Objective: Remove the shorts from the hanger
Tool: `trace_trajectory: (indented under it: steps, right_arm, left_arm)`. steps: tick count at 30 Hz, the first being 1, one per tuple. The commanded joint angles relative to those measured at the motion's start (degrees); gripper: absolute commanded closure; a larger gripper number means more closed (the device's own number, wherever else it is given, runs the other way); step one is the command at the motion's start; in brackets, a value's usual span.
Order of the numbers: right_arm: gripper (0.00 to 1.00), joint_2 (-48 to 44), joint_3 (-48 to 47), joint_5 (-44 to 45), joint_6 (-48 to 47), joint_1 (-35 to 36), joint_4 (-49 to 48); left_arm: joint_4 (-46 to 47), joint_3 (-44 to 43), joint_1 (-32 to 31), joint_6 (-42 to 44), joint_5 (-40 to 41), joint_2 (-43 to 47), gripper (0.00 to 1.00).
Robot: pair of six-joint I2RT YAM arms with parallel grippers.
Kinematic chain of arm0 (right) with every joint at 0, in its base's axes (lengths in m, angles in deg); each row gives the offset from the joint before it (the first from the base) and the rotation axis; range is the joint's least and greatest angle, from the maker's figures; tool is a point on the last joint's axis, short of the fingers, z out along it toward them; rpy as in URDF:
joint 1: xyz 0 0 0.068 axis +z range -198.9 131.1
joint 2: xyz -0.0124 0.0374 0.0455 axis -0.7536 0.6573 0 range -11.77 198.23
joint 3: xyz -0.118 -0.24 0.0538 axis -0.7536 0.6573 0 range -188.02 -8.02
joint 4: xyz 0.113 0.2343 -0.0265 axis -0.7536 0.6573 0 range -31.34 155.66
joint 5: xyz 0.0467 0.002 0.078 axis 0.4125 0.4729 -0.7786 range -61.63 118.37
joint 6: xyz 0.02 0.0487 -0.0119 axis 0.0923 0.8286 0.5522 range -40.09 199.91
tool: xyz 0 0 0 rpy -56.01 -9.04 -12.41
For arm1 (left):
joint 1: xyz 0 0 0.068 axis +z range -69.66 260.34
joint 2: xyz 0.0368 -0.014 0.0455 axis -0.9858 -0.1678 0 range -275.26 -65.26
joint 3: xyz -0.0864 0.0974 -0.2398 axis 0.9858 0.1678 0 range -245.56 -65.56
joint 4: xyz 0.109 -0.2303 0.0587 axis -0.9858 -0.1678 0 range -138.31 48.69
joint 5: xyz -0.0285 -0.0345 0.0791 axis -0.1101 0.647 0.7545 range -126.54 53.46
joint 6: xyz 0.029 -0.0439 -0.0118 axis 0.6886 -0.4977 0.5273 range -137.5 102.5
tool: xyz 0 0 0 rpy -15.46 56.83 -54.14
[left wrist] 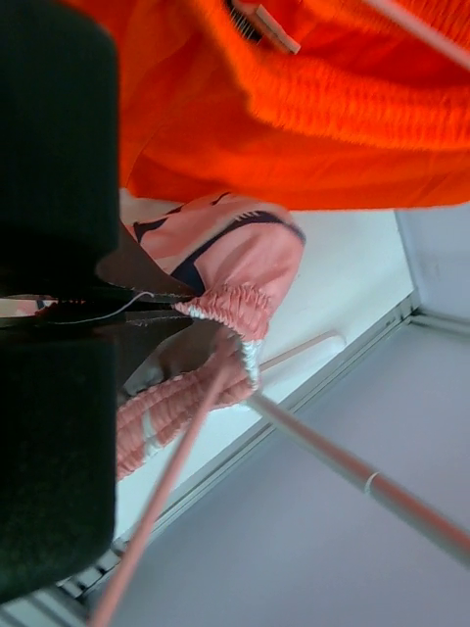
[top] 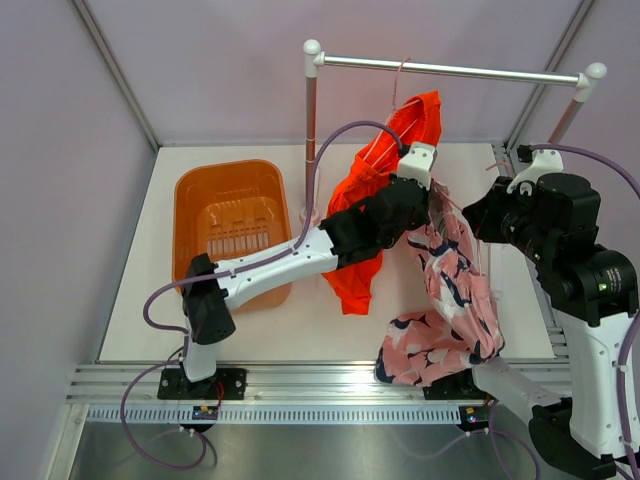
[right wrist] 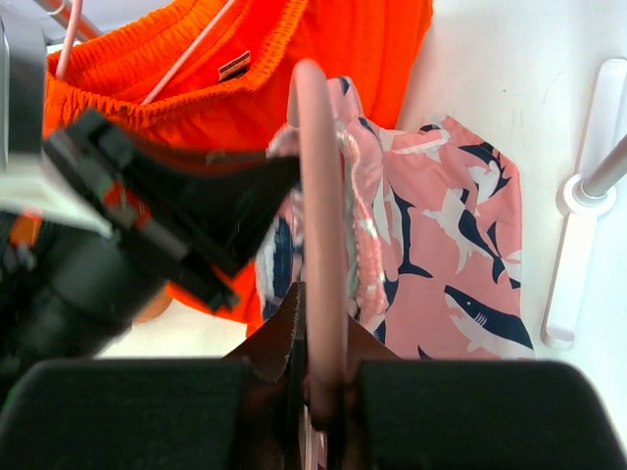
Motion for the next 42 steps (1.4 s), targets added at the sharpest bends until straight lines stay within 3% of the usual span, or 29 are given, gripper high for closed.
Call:
trace_trajectory:
  steps: [1,11,28,36,42]
  right_arm:
    - [1.0,-1.36,-1.96,-4.97,0.15,0.46,0.7]
    - [1.0,-3.74,-2.49,-6.12,-0.37,0.46,2.1]
    - [1.0,-5.76,-1.7,-1.02,0.24,0.46,-1.31]
    - [1.0,-5.41,1.99,4.51,1.03,0.46,-6.06]
    - [1.0,-2.96,4.89,7.59,2.35,0.55,-12.21]
  left_arm:
    - [3.43,-4.49,3.13,1.12,4.14,-1.62,1.0]
    - [2.2,-9.32,7.61,1.47,2.12,-6.63,1.0]
    - [2.82,-3.62,8.5,0.33,-10.35,-5.76,1.0]
    - [4.57,3.77,4.9,2.61,-13.96,1.7,1.0]
    - [3.61,8.34,-1.69,9.54,-24.4,9.35,1.0]
